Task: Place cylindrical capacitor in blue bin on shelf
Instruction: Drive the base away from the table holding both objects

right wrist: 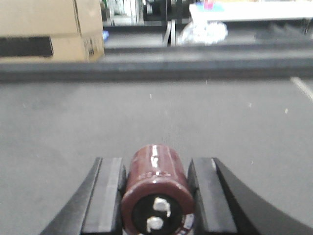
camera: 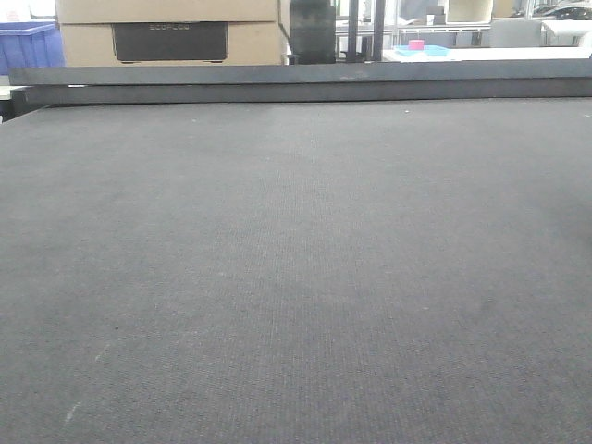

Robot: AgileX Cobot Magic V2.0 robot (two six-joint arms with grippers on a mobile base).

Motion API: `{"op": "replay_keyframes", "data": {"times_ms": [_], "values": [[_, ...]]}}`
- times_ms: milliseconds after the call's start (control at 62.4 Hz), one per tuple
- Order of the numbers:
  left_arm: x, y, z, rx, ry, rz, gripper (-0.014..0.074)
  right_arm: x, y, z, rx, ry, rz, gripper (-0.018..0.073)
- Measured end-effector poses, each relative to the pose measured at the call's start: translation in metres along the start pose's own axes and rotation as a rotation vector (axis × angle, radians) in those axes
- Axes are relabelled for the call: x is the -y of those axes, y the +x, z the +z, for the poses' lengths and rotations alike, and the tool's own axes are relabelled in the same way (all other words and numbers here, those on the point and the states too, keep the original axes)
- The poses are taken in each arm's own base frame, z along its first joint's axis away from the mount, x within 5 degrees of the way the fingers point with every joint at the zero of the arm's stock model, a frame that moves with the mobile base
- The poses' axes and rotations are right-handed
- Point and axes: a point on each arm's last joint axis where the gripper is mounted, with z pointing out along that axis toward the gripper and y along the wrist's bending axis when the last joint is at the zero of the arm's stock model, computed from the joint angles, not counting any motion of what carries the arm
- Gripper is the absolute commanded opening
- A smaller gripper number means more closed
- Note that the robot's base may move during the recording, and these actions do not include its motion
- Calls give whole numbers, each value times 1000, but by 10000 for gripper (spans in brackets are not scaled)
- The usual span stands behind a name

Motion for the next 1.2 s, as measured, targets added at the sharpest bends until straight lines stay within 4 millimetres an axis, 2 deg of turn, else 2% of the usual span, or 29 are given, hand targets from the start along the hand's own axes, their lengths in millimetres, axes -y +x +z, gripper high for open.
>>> {"op": "replay_keyframes", "data": {"times_ms": [176,401,1203], "values": [[0,-12,-31,127,1,8,-111,-1,-5,-16,56,-6,-1,-163],[2,-18,-52,211,14,9,-111,-1,-6,-19,65,-7,-2,-163],[2,-19,-55,222,16,9,-111,-1,-6,-19,65,-7,-2,-163]]}}
